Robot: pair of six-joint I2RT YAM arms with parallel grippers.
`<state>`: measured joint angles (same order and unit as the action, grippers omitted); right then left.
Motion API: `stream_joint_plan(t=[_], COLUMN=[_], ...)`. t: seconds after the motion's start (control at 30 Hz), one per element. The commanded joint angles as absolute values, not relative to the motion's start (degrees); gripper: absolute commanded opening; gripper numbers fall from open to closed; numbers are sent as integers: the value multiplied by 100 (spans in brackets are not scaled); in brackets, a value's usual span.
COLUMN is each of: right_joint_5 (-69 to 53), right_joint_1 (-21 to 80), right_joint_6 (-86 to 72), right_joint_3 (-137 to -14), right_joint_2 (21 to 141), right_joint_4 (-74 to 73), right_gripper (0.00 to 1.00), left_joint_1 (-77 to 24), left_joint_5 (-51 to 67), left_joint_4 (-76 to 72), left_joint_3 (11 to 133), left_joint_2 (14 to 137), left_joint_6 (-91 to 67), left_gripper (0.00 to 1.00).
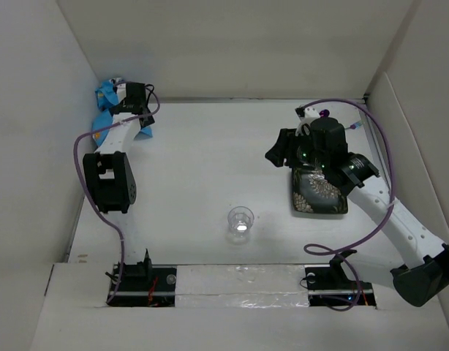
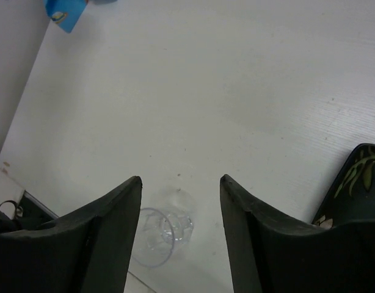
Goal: Set the dinner table for one person
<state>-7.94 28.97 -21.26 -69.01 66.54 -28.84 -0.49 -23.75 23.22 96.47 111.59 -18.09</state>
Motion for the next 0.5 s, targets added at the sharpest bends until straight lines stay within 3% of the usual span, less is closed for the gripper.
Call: stream_joint_plan(t=[0.0,0.47], right_joint_5=[-747,-800], right_joint_1=[2953,3453], right_joint_6=[-1969,-1995], right_joint_3=[-7137,-7181], right_joint_2=[6601,7180], right_joint_4=[-2786,-2839], right_gripper=[61,62], left_joint_1=[219,220], left_joint_5=[-2408,-2382], left_joint_4=[2425,2276], left_joint_3=[10273,11425], left_joint_2=[11547,13148], left_joint_6=[-1723,-1521], left_gripper=[68,70])
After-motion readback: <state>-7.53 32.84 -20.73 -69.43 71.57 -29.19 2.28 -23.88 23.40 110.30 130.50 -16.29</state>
